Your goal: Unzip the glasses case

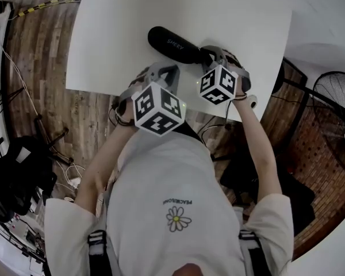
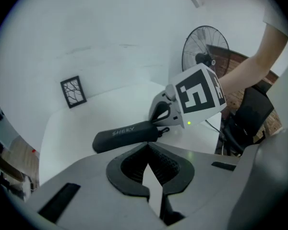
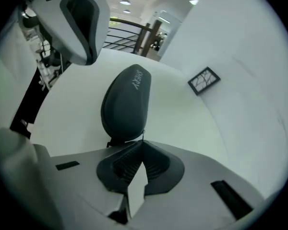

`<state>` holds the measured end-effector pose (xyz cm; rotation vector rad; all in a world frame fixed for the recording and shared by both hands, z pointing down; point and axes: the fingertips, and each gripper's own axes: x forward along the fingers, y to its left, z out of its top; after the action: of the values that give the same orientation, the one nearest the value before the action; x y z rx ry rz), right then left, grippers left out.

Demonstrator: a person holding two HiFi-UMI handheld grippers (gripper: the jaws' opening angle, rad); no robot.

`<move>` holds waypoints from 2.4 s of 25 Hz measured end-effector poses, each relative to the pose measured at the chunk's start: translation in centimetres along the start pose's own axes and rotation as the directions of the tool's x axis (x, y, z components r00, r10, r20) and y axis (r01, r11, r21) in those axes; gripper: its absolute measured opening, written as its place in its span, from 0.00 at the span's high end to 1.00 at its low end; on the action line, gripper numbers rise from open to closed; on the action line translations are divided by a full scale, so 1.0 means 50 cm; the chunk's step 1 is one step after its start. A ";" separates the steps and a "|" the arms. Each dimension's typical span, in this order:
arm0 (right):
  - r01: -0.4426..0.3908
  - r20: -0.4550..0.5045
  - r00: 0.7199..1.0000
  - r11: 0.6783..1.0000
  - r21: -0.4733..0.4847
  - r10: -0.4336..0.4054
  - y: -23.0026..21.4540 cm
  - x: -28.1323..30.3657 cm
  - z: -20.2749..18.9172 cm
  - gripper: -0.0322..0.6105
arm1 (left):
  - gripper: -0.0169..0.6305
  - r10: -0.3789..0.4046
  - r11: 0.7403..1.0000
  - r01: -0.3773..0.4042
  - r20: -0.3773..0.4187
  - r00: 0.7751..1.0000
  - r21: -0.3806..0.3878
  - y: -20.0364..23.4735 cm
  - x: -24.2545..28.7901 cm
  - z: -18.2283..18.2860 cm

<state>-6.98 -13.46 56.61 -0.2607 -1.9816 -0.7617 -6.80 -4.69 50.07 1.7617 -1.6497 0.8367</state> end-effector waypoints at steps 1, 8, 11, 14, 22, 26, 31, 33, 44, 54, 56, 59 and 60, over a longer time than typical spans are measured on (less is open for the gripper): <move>0.001 0.000 1.000 0.999 0.052 -0.001 -0.002 -0.001 -0.008 0.94 | 0.95 0.014 1.000 -0.014 0.002 1.000 -0.008 0.016 -0.007 0.002; -0.016 0.039 0.999 0.970 0.242 0.007 0.016 -0.008 -0.021 0.94 | 0.96 0.054 0.996 -0.056 -0.026 0.998 -0.067 0.056 -0.033 -0.031; 0.016 0.068 0.997 0.955 0.297 -0.038 0.004 -0.014 -0.016 0.94 | 0.95 0.052 0.994 -0.054 -0.027 0.998 -0.093 0.052 -0.046 -0.044; 0.056 0.072 0.994 0.948 0.314 -0.082 -0.007 -0.020 -0.017 0.94 | 0.95 0.050 0.993 -0.051 -0.015 0.999 -0.102 0.053 -0.055 -0.042; 0.116 0.148 0.971 0.911 0.395 -0.187 -0.064 -0.136 0.008 0.70 | 0.95 0.102 0.989 -0.075 0.220 0.970 -0.130 0.106 -0.136 0.071; 0.172 0.206 0.928 0.846 0.505 -0.312 -0.120 -0.229 0.043 0.70 | 0.96 0.127 0.987 -0.085 0.336 0.933 -0.136 0.143 -0.181 0.159; 0.262 0.256 0.812 0.721 0.641 -0.524 -0.219 -0.372 0.090 0.72 | 0.96 0.210 0.972 -0.105 0.579 0.788 -0.210 0.193 -0.278 0.313; 0.287 0.280 0.737 0.659 0.695 -0.615 -0.244 -0.434 0.102 0.76 | 0.96 0.248 0.960 -0.082 0.676 0.694 -0.268 0.197 -0.312 0.353; 0.288 0.249 0.516 0.440 0.851 -0.820 -0.195 -0.573 0.085 0.94 | 0.95 0.314 0.949 -0.157 0.830 0.461 -0.272 0.148 -0.415 0.360; 0.284 0.252 0.541 0.457 0.843 -0.803 -0.171 -0.547 0.071 0.94 | 0.95 0.314 0.946 -0.228 0.826 0.468 -0.230 0.150 -0.406 0.365; 0.279 0.261 0.542 0.464 0.841 -0.799 -0.173 -0.547 0.077 0.94 | 0.96 0.313 0.945 -0.240 0.830 0.461 -0.223 0.148 -0.411 0.370; 0.287 0.259 0.542 0.466 0.837 -0.799 -0.176 -0.549 0.079 0.94 | 0.95 0.322 0.942 -0.238 0.830 0.456 -0.236 0.150 -0.413 0.369; 0.294 0.260 0.540 0.469 0.833 -0.801 -0.177 -0.550 0.078 0.94 | 0.95 0.326 0.941 -0.238 0.828 0.456 -0.239 0.151 -0.413 0.368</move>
<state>0.21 -14.51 28.38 0.8465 -2.9292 -0.2068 -14.11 -6.26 22.39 1.9979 -2.6302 -0.1297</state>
